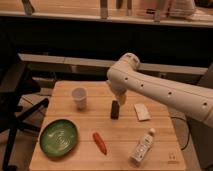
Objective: Place the ceramic cup in the ceramic bowl
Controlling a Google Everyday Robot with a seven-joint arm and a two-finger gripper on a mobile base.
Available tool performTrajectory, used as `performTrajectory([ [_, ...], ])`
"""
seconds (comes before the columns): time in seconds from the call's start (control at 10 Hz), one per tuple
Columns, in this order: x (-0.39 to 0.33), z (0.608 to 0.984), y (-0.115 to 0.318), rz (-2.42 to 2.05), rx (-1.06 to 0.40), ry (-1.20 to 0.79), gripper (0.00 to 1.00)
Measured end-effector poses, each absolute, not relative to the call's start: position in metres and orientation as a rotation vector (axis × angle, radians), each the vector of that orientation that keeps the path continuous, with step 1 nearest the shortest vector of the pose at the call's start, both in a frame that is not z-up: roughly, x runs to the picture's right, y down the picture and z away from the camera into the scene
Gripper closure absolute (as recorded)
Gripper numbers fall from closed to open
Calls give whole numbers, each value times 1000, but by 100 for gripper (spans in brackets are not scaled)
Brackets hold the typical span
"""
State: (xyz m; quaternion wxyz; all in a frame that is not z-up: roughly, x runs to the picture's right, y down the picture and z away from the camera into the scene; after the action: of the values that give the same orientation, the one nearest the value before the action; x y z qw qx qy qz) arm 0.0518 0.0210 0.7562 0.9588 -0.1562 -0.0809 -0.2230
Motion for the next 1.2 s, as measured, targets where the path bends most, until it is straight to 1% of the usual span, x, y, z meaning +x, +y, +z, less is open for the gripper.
performTrajectory([
  [1.2, 7, 783, 10, -566, -296, -304, 20],
])
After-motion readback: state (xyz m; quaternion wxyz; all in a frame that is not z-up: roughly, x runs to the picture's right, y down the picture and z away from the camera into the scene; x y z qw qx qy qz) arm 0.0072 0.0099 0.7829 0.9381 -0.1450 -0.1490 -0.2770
